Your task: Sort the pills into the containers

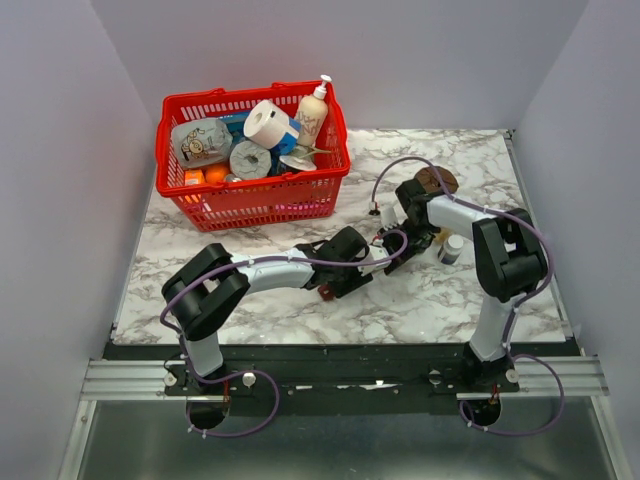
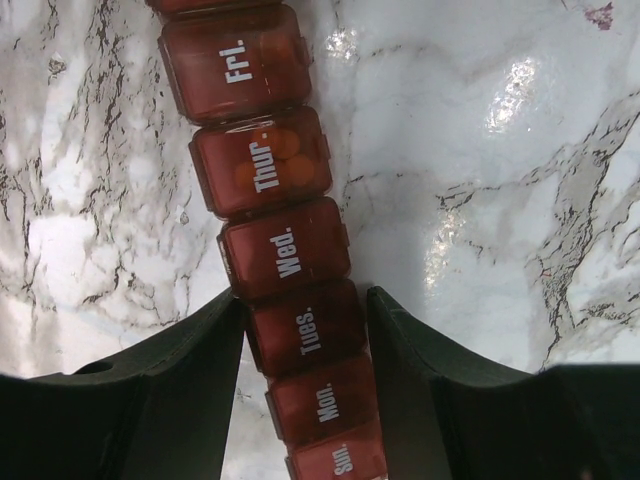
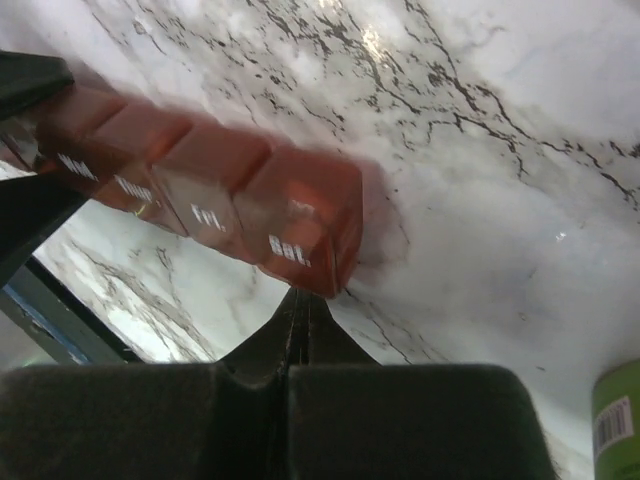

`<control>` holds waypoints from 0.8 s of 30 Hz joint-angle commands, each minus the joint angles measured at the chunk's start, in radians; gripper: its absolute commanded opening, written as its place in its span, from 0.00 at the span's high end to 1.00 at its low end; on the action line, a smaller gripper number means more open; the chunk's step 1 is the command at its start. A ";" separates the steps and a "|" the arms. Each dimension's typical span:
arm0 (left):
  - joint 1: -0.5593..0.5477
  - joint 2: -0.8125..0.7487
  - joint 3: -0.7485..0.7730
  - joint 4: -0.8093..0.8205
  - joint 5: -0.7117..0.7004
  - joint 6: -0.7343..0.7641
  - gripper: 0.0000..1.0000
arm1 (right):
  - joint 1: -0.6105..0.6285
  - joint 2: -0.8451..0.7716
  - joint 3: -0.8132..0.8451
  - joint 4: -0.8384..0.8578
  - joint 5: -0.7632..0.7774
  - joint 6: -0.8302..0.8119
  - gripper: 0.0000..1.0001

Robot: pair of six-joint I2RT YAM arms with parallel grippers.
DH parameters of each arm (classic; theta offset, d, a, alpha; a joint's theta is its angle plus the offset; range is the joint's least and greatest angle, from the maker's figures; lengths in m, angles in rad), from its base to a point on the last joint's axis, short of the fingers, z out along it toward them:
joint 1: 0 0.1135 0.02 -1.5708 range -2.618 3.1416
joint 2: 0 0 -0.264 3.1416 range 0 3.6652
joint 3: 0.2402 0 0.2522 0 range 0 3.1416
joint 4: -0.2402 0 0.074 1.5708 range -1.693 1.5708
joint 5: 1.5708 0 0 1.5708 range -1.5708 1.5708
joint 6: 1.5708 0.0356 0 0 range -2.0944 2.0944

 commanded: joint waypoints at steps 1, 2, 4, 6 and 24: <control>0.003 0.018 -0.009 -0.035 -0.001 -0.011 0.41 | -0.004 -0.004 0.023 -0.021 -0.006 -0.013 0.99; 0.002 0.015 -0.009 -0.034 -0.001 -0.011 0.41 | -0.005 -0.040 0.025 -0.024 -0.042 -0.024 0.99; 0.003 0.011 -0.012 -0.034 -0.001 -0.010 0.41 | -0.005 -0.079 0.031 -0.041 -0.138 -0.064 0.99; 0.006 0.006 -0.013 -0.035 0.001 -0.008 0.41 | -0.005 -0.126 0.042 -0.057 -0.188 -0.090 0.99; 0.068 -0.241 -0.035 0.054 0.062 -0.082 0.01 | -0.106 -0.442 0.059 -0.041 -0.172 -0.182 0.94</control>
